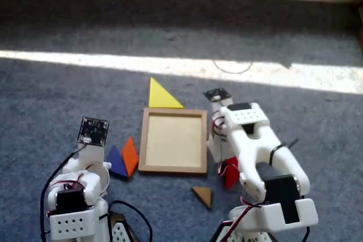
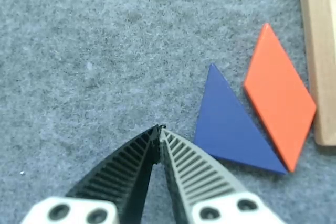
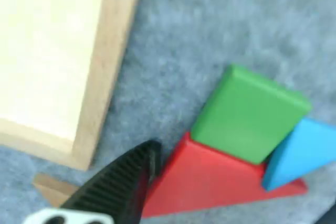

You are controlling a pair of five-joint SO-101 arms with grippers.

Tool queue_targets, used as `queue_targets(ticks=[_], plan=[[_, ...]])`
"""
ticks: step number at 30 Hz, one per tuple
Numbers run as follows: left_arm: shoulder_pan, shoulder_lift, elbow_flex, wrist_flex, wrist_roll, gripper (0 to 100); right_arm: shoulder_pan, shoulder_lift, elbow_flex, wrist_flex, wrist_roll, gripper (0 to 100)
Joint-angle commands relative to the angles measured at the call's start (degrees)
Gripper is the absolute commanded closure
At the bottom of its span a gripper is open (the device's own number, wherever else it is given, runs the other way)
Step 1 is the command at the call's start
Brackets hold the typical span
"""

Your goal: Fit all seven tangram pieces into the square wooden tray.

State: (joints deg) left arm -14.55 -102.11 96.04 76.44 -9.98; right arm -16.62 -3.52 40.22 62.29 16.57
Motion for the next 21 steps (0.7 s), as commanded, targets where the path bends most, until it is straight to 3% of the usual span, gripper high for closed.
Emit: queue_targets(ticks=[1, 11, 16, 21], plan=[[-0.7, -1.6, 1.1, 0.4, 0.4, 97, 0.3, -1.2, -5.3, -0.4, 4.3, 51.6], [-0.7, -1.6, 1.1, 0.4, 0.4, 97, -2.2, -16.3, -8.8, 14.6, 2.5, 51.6], [-0.7, -1.6, 1.1, 0.4, 0.4, 97, -3.6, -24.8, 0.0, 13.1, -12.7, 51.6], [-0.7, -1.6, 1.1, 0.4, 0.4, 97, -3.9, -25.5, 8.3, 4.7, -25.1, 51.6]])
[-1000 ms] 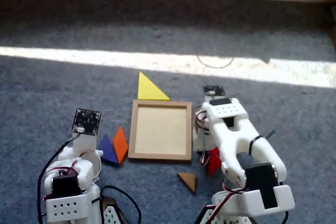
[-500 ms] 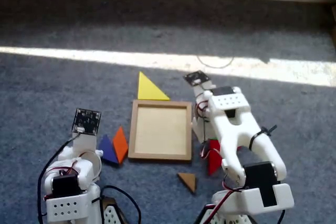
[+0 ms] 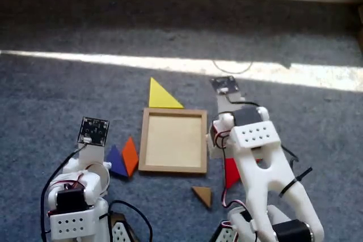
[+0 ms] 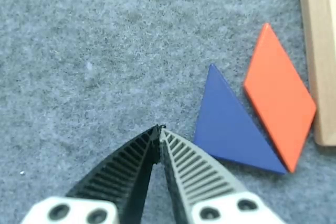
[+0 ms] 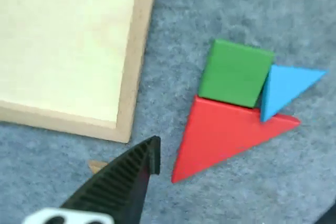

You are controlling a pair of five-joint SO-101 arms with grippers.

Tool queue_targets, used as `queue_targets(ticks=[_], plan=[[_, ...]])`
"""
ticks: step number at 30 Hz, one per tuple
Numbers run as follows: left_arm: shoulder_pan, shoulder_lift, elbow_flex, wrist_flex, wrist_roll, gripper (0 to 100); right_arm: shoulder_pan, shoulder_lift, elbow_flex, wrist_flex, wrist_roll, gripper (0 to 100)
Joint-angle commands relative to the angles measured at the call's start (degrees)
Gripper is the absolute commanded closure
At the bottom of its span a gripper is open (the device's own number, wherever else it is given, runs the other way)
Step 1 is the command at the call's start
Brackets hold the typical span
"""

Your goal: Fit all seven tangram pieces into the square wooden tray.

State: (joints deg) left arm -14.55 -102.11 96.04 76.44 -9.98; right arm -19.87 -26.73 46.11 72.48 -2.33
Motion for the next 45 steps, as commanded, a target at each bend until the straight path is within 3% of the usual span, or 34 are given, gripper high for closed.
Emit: queue_targets(ticks=[1, 5, 13, 19, 21, 26, 28, 33, 45], plan=[[-0.7, -1.6, 1.1, 0.4, 0.4, 97, -0.7, -1.9, 4.2, -7.8, -7.5, 51.6], [-0.7, -1.6, 1.1, 0.4, 0.4, 97, -0.7, 0.8, 9.8, -16.1, -11.8, 51.6], [-0.7, -1.6, 1.1, 0.4, 0.4, 97, -0.3, 9.8, 9.2, -18.8, -31.9, 51.6], [-0.7, -1.6, 1.1, 0.4, 0.4, 97, 4.7, 16.4, 4.1, -18.8, -35.9, 52.1], [-0.7, -1.6, 1.1, 0.4, 0.4, 97, 6.5, 17.5, 2.9, -18.8, -36.2, 56.6], [-0.7, -1.6, 1.1, 0.4, 0.4, 97, 8.7, 17.7, 0.4, -18.8, -35.7, 78.6], [-0.7, -1.6, 1.1, 0.4, 0.4, 97, 8.7, 17.7, 0.1, -18.8, -35.7, 82.3], [-0.7, -1.6, 1.1, 0.4, 0.4, 97, 8.7, 17.7, -0.9, -18.7, -33.9, 82.4], [-0.7, -1.6, 1.1, 0.4, 0.4, 97, 13.9, 17.7, -2.6, -18.7, -11.2, 82.4]])
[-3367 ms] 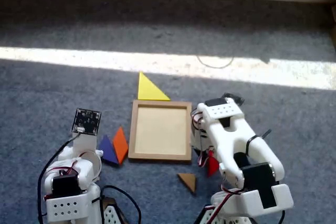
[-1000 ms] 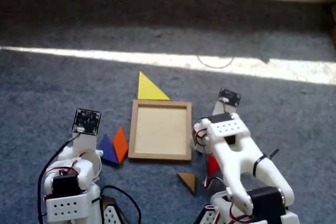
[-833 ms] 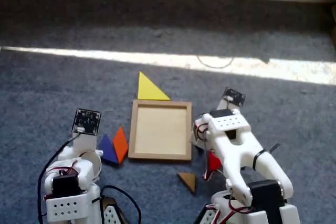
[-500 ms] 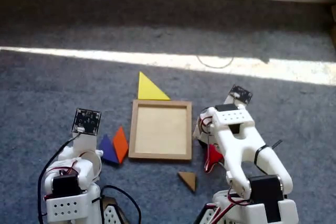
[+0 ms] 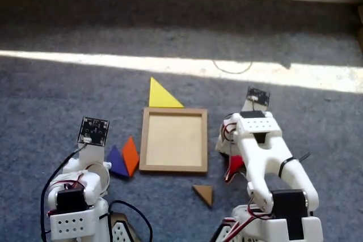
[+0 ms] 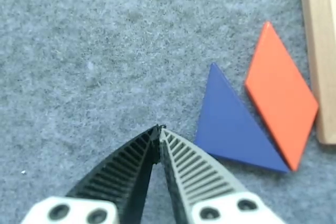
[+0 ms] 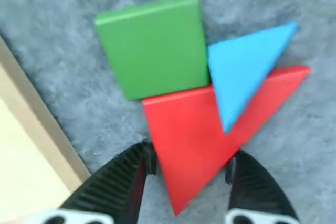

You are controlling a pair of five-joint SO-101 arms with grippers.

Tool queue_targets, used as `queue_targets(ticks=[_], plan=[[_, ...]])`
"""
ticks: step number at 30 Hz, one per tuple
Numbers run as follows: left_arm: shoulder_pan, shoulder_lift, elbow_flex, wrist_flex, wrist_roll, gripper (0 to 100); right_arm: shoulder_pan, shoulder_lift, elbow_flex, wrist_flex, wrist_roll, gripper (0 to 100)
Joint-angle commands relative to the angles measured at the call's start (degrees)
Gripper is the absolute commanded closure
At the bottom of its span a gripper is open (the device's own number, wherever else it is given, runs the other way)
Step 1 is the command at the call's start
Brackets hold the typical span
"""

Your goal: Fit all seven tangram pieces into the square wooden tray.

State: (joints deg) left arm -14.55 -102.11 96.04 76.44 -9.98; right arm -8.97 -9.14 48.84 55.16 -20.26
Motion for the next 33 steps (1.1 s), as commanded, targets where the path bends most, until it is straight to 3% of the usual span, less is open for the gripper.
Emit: queue_targets(ticks=[1, 13, 19, 23, 28, 33], plan=[[-0.7, -1.6, 1.1, 0.4, 0.4, 97, 3.8, 0.1, -5.3, -1.4, 9.5, 82.4], [-0.7, -1.6, 1.1, 0.4, 0.4, 97, 7.0, 0.1, -13.8, 21.0, 29.5, 82.4], [-0.7, -1.6, 1.1, 0.4, 0.4, 97, 7.0, 0.1, -15.6, 26.2, 35.9, 82.4], [-0.7, -1.6, 1.1, 0.4, 0.4, 97, 6.5, 0.0, -15.7, 24.5, 32.9, 81.1], [-0.7, -1.6, 1.1, 0.4, 0.4, 97, 4.5, 0.6, -15.6, 21.1, 18.3, 70.0], [-0.7, -1.6, 1.1, 0.4, 0.4, 97, 1.4, 0.7, -15.3, 16.9, 9.8, 68.5]])
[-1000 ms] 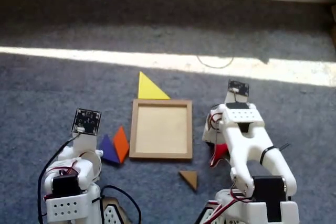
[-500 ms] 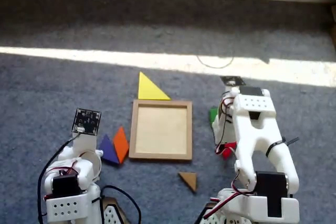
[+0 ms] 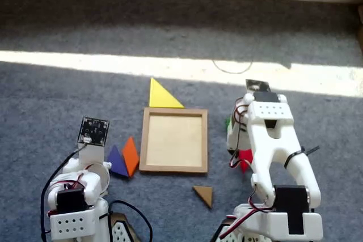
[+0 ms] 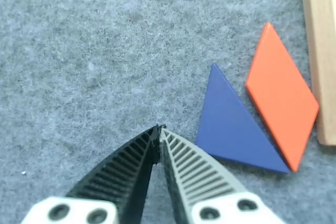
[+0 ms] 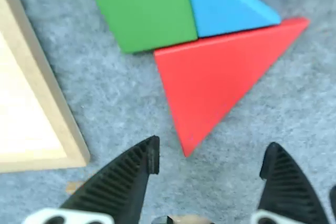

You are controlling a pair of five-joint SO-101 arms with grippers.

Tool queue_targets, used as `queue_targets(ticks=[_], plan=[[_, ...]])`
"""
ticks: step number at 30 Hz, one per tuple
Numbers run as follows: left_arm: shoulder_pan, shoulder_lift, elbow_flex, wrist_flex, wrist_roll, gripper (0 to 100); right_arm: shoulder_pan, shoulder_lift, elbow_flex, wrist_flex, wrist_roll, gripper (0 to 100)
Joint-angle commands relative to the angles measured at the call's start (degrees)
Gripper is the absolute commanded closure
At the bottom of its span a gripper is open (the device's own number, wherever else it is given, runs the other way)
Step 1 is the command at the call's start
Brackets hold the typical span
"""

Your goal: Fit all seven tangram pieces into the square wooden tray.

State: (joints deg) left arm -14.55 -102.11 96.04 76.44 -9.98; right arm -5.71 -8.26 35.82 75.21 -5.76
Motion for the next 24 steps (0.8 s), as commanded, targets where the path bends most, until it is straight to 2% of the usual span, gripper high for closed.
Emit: queue_targets(ticks=[1, 6, 13, 24], plan=[[-0.7, -1.6, 1.1, 0.4, 0.4, 97, -2.4, -0.1, -2.2, -4.5, -6.3, 68.5], [-0.7, -1.6, 1.1, 0.4, 0.4, 97, -3.0, 0.0, -2.1, -11.0, -14.2, 68.5], [-0.7, -1.6, 1.1, 0.4, 0.4, 97, -2.9, 2.7, -2.2, -11.8, -20.0, 68.5], [-0.7, -1.6, 1.1, 0.4, 0.4, 97, 0.9, 9.1, -2.7, -12.2, -20.9, 68.5]])
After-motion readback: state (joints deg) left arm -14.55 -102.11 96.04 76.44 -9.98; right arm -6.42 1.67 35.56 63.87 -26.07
